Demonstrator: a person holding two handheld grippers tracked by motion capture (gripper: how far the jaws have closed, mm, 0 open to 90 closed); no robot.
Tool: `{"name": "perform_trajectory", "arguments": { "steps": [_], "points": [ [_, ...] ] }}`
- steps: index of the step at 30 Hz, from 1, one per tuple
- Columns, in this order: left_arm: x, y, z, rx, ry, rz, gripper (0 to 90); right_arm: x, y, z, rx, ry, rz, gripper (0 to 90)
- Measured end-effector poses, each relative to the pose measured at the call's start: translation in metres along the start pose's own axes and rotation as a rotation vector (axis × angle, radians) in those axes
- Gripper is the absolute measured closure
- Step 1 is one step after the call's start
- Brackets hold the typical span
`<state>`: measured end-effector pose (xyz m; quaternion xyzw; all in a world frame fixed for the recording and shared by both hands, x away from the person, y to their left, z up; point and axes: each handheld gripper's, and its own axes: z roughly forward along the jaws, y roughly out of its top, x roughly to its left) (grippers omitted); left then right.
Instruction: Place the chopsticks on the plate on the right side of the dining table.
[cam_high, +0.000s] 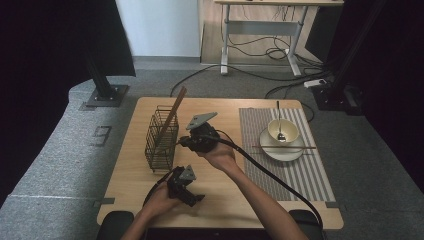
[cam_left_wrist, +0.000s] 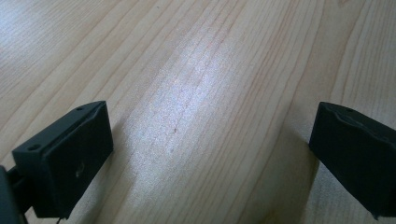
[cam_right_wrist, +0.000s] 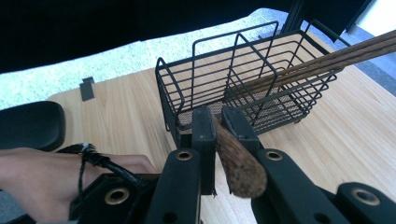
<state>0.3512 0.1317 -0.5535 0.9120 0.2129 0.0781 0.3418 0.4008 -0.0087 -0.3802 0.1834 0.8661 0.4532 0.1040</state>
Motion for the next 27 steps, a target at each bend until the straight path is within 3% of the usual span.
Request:
{"name": "perform_trajectory", "arguments": {
  "steps": [27],
  "points": [
    [0.0,0.0,0.0,0.001,0.006,-0.005,0.0,-0.006,-0.002,-0.06,-0.063,0.003,0.036,83.2]
  ]
}}
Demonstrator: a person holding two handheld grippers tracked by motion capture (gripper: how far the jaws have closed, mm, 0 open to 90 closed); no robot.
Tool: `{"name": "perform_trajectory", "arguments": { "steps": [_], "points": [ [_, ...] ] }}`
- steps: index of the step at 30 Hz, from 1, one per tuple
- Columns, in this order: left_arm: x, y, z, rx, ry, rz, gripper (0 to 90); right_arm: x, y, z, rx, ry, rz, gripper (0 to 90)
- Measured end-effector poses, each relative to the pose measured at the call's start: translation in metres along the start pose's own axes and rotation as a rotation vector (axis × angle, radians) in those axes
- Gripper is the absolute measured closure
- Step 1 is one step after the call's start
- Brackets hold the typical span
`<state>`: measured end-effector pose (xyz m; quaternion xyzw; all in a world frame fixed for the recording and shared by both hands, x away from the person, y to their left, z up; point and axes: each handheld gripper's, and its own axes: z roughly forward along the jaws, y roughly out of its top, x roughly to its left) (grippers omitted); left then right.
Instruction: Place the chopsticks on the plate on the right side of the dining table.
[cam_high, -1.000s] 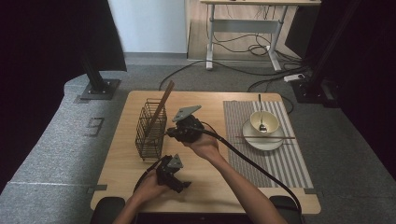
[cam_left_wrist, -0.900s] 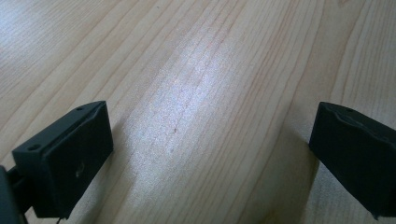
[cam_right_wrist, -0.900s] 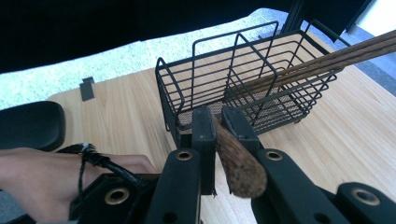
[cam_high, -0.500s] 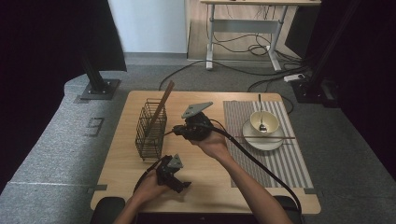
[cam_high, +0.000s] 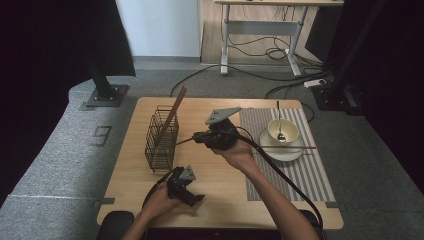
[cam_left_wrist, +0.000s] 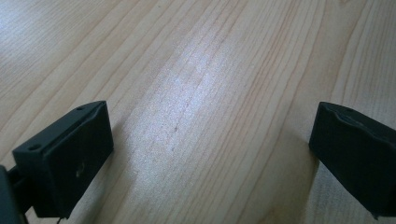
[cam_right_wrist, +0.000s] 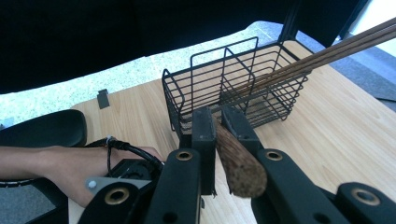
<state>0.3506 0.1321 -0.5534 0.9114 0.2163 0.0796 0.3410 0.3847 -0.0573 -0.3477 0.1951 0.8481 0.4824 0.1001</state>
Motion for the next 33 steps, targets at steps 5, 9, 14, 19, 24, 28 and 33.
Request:
{"name": "perform_trajectory", "arguments": {
  "steps": [5,9,14,19,24,28,33],
  "points": [
    [0.0,0.0,0.0,0.0,0.002,-0.002,0.0,0.0,0.0,-0.012,-0.015,-0.014,-0.003,83.2],
    [0.0,0.0,0.0,-0.001,0.002,-0.005,0.0,-0.001,-0.002,-0.021,-0.025,-0.027,0.001,83.2],
    [0.0,0.0,0.0,-0.001,0.002,-0.005,0.0,-0.003,-0.006,-0.032,-0.038,-0.042,0.009,83.3],
    [0.0,0.0,0.0,-0.002,0.002,-0.005,0.0,-0.005,-0.01,-0.042,-0.041,-0.062,0.013,83.3],
    [0.001,0.0,0.0,-0.004,0.001,-0.007,0.0,-0.007,-0.017,-0.05,-0.035,-0.079,0.018,83.2],
    [0.001,-0.001,-0.001,-0.004,0.002,-0.007,0.5,-0.008,-0.024,-0.056,-0.029,-0.088,0.024,83.2],
    [0.002,-0.001,-0.002,-0.008,0.002,-0.008,1.6,-0.009,-0.03,-0.061,-0.024,-0.098,0.026,83.2]
  ]
}}
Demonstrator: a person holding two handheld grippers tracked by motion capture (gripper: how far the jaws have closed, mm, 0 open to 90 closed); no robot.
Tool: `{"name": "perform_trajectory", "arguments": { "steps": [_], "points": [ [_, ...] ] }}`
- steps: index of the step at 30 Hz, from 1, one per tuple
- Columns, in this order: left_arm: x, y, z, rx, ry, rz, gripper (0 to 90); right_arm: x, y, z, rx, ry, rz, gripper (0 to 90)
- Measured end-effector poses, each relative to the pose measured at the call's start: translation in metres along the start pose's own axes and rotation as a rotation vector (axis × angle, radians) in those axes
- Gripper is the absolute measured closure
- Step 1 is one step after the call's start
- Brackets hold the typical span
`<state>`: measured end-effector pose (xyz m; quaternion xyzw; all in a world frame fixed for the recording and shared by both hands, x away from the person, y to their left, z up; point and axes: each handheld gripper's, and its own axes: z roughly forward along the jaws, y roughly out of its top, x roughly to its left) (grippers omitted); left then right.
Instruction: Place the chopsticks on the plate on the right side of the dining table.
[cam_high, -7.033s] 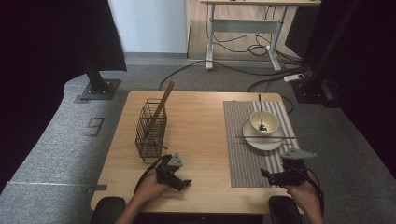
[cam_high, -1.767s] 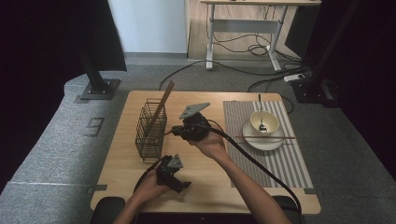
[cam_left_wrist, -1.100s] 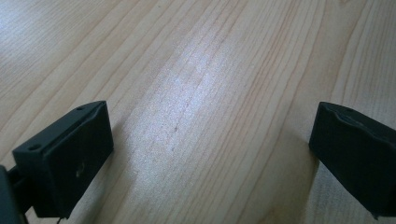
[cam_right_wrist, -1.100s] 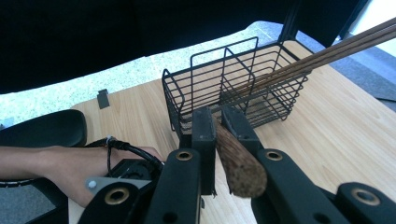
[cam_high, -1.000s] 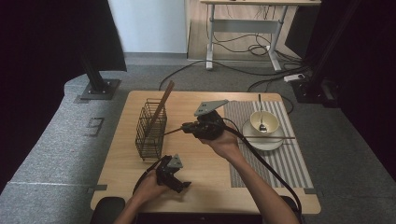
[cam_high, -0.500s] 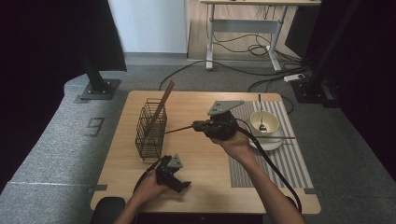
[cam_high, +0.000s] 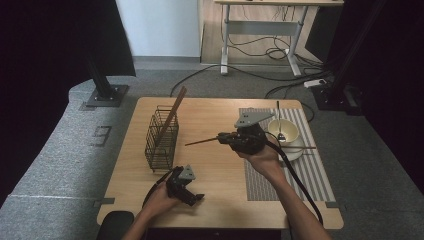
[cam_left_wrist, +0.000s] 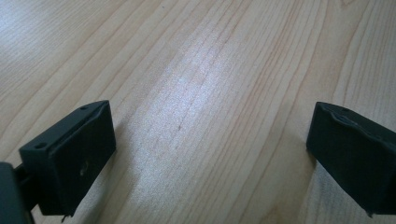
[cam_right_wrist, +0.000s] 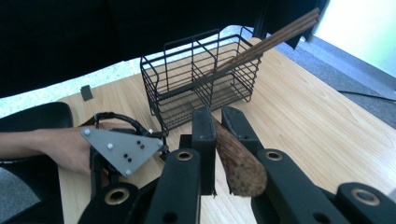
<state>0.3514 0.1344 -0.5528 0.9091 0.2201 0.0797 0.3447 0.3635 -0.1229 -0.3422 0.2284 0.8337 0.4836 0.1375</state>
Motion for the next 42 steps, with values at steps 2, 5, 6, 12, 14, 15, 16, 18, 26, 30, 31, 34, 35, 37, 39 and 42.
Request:
{"name": "perform_trajectory", "arguments": {
  "steps": [2,5,6,12,14,15,16,18,26,30,31,34,35,37,39,42],
  "points": [
    [0.0,0.0,-0.001,-0.001,0.003,-0.003,3.4,0.0,-0.003,-0.002,0.004,-0.002,0.002,83.2],
    [0.002,0.0,-0.002,0.001,0.007,-0.012,5.1,-0.001,-0.009,-0.005,0.01,-0.007,0.005,83.2],
    [0.002,0.0,-0.003,-0.003,0.013,-0.016,5.1,-0.001,-0.014,-0.006,0.014,-0.007,0.011,83.2],
    [0.003,0.001,-0.007,-0.013,0.03,-0.015,5.9,-0.002,-0.025,-0.01,0.022,-0.01,0.02,83.2],
    [0.003,0.002,-0.009,-0.022,0.033,-0.017,5.9,-0.001,-0.029,-0.011,0.026,-0.013,0.019,83.2],
    [0.003,0.002,-0.01,-0.026,0.035,-0.018,5.9,-0.001,-0.032,-0.013,0.024,-0.011,0.023,83.2],
    [0.003,0.003,-0.011,-0.03,0.037,-0.017,5.9,-0.001,-0.032,-0.013,0.024,-0.011,0.023,83.2],
    [0.003,0.003,-0.013,-0.037,0.035,-0.011,4.1,0.0,-0.038,-0.015,0.026,-0.011,0.027,83.2],
    [0.004,0.005,-0.023,-0.084,0.042,-0.009,6.1,0.003,-0.053,-0.015,0.043,-0.002,0.039,83.2],
    [0.004,0.005,-0.026,-0.097,0.053,-0.008,8.4,0.007,-0.06,-0.014,0.048,0.01,0.043,83.2],
    [0.004,0.005,-0.026,-0.103,0.055,-0.007,8.9,0.008,-0.062,-0.014,0.05,0.014,0.043,83.2],
    [0.003,0.006,-0.029,-0.117,0.056,-0.004,12.1,0.013,-0.069,-0.011,0.057,0.03,0.045,83.2],
    [0.003,0.006,-0.029,-0.124,0.055,-0.005,12.1,0.013,-0.069,-0.011,0.057,0.03,0.045,83.2],
    [0.003,0.007,-0.031,-0.137,0.05,-0.01,13.7,0.015,-0.073,-0.009,0.058,0.04,0.045,83.2],
    [0.003,0.007,-0.032,-0.146,0.048,-0.008,14.1,0.017,-0.076,-0.008,0.058,0.05,0.048,83.2],
    [0.002,0.009,-0.033,-0.163,0.043,-0.003,16.0,0.022,-0.079,-0.004,0.058,0.067,0.048,83.2]
  ]
}}
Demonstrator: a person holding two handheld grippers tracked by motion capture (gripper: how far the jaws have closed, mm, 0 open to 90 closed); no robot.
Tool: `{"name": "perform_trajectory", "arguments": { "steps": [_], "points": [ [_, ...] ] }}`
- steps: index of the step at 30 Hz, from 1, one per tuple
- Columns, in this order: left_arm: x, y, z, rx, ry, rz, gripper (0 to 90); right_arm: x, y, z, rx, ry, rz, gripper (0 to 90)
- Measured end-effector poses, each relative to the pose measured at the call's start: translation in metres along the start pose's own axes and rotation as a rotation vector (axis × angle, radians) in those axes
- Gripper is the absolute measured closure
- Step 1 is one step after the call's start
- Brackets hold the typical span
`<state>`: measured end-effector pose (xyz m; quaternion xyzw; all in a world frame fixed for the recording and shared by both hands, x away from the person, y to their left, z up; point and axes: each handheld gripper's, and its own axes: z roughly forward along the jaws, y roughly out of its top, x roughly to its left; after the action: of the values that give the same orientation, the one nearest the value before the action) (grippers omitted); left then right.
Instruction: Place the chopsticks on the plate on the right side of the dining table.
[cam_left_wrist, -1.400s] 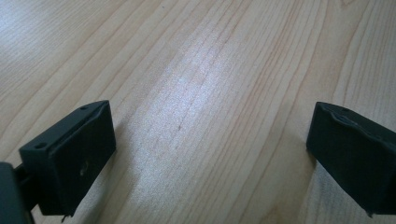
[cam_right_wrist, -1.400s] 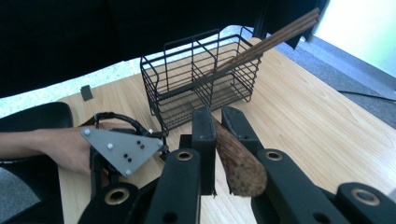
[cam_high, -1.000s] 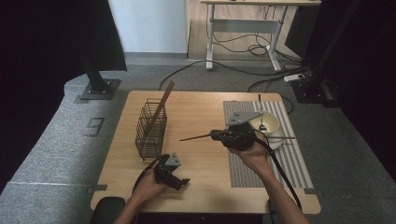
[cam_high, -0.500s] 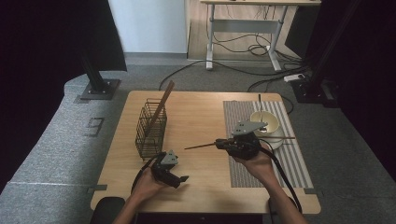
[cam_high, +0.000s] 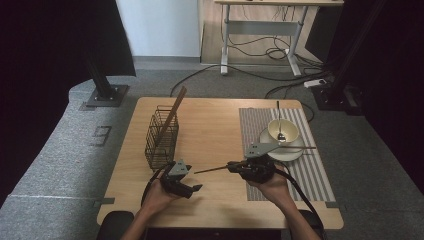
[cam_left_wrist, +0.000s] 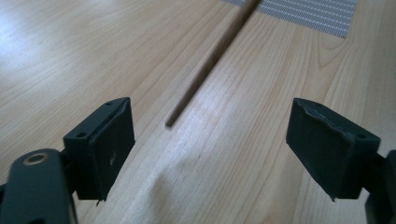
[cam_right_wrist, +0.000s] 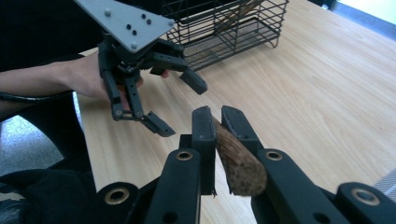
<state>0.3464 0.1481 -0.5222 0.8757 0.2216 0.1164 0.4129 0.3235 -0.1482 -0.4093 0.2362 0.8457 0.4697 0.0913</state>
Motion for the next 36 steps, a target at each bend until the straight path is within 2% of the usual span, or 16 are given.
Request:
{"name": "perform_trajectory", "arguments": {
  "steps": [3,13,20,23,24,25,27,36],
  "points": [
    [-0.001,0.001,0.0,-0.006,-0.004,0.007,18.0,0.002,-0.001,0.002,-0.001,0.011,-0.003,83.2],
    [-0.006,0.004,0.0,-0.029,-0.026,0.035,39.8,0.012,-0.003,0.016,0.002,0.064,-0.006,83.2],
    [-0.006,0.004,-0.002,-0.044,-0.04,0.043,51.7,0.015,-0.004,0.019,0.007,0.074,-0.008,83.2],
    [-0.005,0.003,-0.002,-0.053,-0.053,0.043,61.3,0.016,-0.004,0.019,0.006,0.075,-0.01,83.2],
    [-0.005,0.003,-0.003,-0.057,-0.057,0.046,61.3,0.016,-0.004,0.019,0.006,0.075,-0.01,83.2],
    [-0.005,0.003,-0.003,-0.059,-0.062,0.05,66.7,0.016,-0.004,0.019,0.008,0.073,-0.009,83.2],
    [-0.006,0.003,-0.004,-0.064,-0.071,0.059,71.4,0.015,-0.004,0.019,0.009,0.071,-0.006,83.2],
    [-0.01,0.003,-0.006,-0.066,-0.098,0.139,79.2,0.008,-0.002,0.018,-0.002,0.071,0.019,80.0]
  ]
}}
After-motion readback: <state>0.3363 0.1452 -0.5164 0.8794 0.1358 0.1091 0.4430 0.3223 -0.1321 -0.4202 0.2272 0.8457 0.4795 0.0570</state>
